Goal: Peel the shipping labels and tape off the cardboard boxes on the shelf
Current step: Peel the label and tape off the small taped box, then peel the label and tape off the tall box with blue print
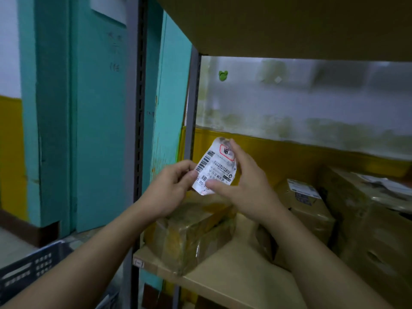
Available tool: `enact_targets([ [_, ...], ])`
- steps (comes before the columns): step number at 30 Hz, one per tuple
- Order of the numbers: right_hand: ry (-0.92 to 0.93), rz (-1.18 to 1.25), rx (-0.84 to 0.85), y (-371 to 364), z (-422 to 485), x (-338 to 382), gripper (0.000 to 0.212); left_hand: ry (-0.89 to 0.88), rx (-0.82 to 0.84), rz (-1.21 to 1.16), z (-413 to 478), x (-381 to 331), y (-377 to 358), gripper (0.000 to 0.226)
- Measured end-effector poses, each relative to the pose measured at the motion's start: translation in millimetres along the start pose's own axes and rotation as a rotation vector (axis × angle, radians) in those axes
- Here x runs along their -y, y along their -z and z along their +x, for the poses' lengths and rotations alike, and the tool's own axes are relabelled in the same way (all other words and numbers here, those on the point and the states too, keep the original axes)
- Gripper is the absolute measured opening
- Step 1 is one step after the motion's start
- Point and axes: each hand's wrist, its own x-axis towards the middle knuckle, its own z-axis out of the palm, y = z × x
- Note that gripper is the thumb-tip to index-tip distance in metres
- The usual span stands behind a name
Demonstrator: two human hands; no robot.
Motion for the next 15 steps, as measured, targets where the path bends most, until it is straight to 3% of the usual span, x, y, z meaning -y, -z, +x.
enact_targets([
  [3, -0.075, 0.435, -0.049, 3, -7, 4, 0.077, -0.007, 0.005, -0.084, -8, -9, -8, 0.018],
  [5, -0.109, 0.577, -0.092, 11, -8, 6, 0.062, 0.011, -0.035, -0.150, -10, -15, -15, 0.018],
  [8, -0.137, 0.640, -0.075, 23, -15, 7, 0.057, -0.015, -0.051, -0.199, -10, -26, -27, 0.019],
  [11, -0.148, 0.366, -0.131, 30, -25, 8, 0.047, -0.055, -0.094, -0.149, -9, -29, -40, 0.018],
  [14, -0.111, -0.105, -0.232, 43, -35, 5, 0.013, -0.085, -0.111, -0.086, -10, -30, -59, 0.013],
  [15, -0.110, -0.227, -0.232, 50, -39, 7, 0.003, -0.084, -0.100, -0.096, -11, -34, -66, 0.025],
])
